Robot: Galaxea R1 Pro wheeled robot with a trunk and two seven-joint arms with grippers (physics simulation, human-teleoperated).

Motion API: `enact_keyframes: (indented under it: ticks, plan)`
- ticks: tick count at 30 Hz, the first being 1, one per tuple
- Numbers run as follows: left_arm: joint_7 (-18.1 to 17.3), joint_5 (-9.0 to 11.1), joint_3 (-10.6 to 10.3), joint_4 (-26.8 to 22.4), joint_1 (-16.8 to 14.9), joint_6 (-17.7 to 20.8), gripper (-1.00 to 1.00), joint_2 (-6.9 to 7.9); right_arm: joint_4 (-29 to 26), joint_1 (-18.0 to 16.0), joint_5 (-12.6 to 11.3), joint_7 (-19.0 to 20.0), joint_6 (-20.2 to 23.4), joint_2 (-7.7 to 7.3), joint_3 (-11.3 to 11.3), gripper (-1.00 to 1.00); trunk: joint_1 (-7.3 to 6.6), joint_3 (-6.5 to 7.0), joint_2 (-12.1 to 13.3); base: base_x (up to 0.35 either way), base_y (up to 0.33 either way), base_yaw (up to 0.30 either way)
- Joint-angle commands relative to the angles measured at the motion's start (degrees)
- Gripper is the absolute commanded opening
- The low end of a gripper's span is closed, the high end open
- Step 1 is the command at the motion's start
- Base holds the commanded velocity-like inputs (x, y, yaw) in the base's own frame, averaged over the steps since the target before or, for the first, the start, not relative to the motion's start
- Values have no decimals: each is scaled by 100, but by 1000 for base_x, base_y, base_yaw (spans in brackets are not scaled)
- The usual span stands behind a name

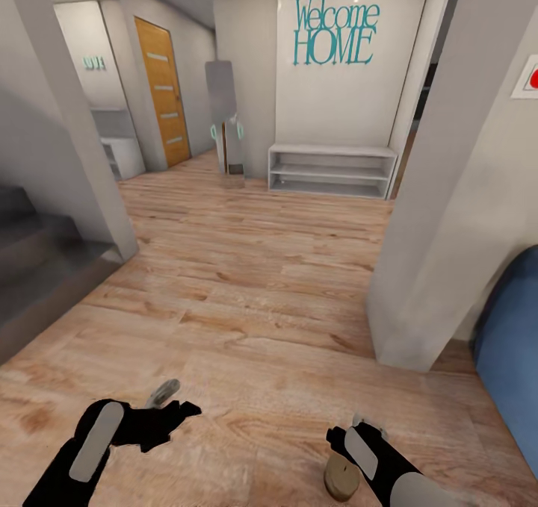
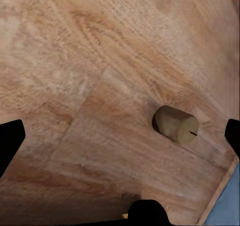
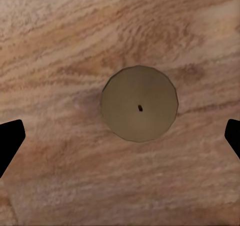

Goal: Place each of the two pumpkins and all three candles from the living room inside a cabinet in the living room (use any cabinet), then make sure every cabinet is closed, and position the cauldron so it is next to a table in the living room.

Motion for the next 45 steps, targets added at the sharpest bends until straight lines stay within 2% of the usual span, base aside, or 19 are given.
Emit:
enact_keyframes:
  ticks: [1, 3, 4, 5, 6, 9, 11, 14, 19, 30, 34, 40, 45]
  plan:
    - [0, 292, -14, 0, 1, -2, 100, 123, 0, 0, 2, 0, -1, 0, 0, 100, 23, -18, -42, 0, 0, 0]
    - [0, 1303, -52, 4, 6, -7, 100, 597, 0, 0, 4, 0, -7, -1, 0, 100, 67, -54, -122, 0, 0, 0]
    - [0, 1535, -58, 5, 7, -7, 100, 708, 0, 0, 3, 0, -8, -1, 0, 100, 88, -72, -162, 0, 0, 0]
    - [0, 1966, -70, 6, 11, -8, 100, 913, 0, 0, 4, 0, -9, -1, 0, 100, 110, -90, -202, 0, 0, 0]
    - [0, 2517, -81, 7, 20, -9, 100, 1177, 0, 0, 3, 0, -26, -1, 0, 100, 132, -108, -242, 0, 0, 0]
    - [-5, 3126, -91, 6, 36, -10, 100, 1456, 0, 0, 1, 0, -81, -1, 0, 100, 198, -162, -362, 0, 0, 0]
    - [-7, 3284, -97, 3, 40, -10, 100, 1524, 0, 0, 0, 0, -99, -1, 0, 100, 242, -198, -443, 0, 0, 0]
    - [-9, 3406, -152, 0, 43, -10, 100, 1575, 0, 0, 1, 0, -112, 0, 0, 100, 308, -252, -563, 0, 0, 0]
    - [-9, 3446, -185, -4, 44, -10, 100, 1589, 0, 0, 5, 0, -124, 7, 0, 100, 418, -342, -763, 0, 0, 0]
    - [-9, 3458, -202, -6, 45, -10, 100, 1590, 0, 0, 4, 0, -126, 8, 0, 100, 447, -585, -779, 0, 0, 0]
    - [-52, 3458, -207, -13, 60, -10, 100, 1588, 0, 0, 4, 0, -126, 8, 0, 100, 447, -585, -779, 0, 0, 0]
    - [-462, 3451, -208, -65, 88, -10, 100, 1594, 0, 0, 5, 0, -126, 8, 0, 100, 447, -585, -779, 0, 0, 0]
    - [-532, 3450, -208, -70, 96, -10, 100, 1595, 0, 0, 2, 0, -126, 8, 0, 100, 447, -585, -779, 0, 0, 0]
